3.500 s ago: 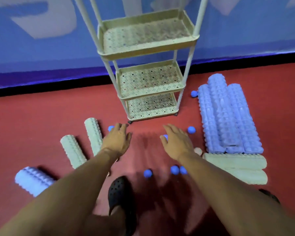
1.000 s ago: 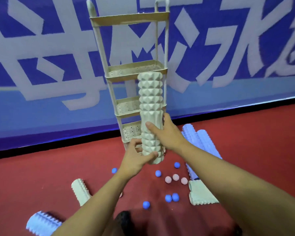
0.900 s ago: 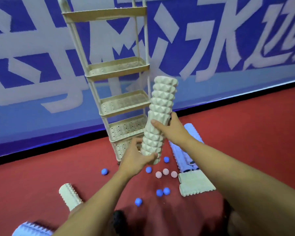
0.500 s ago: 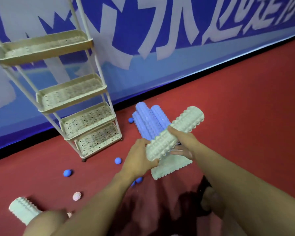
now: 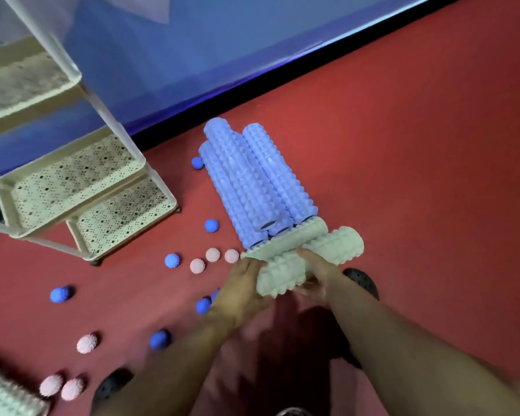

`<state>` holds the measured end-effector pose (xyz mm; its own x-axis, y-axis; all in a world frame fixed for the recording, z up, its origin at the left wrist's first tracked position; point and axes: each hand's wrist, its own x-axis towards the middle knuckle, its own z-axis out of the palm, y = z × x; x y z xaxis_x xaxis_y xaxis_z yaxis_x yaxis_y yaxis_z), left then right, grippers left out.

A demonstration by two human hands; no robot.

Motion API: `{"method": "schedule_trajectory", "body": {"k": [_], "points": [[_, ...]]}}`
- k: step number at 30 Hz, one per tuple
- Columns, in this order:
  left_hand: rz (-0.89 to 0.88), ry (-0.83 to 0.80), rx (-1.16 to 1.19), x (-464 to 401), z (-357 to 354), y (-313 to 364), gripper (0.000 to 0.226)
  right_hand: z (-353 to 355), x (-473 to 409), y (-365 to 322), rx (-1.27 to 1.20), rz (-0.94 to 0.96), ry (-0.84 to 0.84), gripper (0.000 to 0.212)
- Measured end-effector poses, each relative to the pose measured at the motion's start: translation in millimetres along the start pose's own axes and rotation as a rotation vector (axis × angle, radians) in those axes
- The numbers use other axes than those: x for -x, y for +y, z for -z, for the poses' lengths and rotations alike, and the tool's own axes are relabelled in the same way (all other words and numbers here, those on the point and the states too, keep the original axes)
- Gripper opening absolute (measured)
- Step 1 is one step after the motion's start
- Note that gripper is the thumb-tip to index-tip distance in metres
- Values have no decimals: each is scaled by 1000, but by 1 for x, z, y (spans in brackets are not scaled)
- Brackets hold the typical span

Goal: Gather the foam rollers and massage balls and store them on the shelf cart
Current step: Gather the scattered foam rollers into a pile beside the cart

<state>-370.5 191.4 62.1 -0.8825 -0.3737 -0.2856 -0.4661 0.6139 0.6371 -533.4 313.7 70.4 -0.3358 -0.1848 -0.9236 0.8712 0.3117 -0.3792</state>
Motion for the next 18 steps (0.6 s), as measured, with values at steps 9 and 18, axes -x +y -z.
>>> {"method": "schedule_trajectory", "body": {"k": [9, 18], "points": [[142, -127, 58, -36, -72, -42, 78, 13, -87, 29, -2, -92, 162, 68], [490, -99, 117, -33, -135, -57, 85, 24, -131, 54, 23, -211, 145, 39]]}}
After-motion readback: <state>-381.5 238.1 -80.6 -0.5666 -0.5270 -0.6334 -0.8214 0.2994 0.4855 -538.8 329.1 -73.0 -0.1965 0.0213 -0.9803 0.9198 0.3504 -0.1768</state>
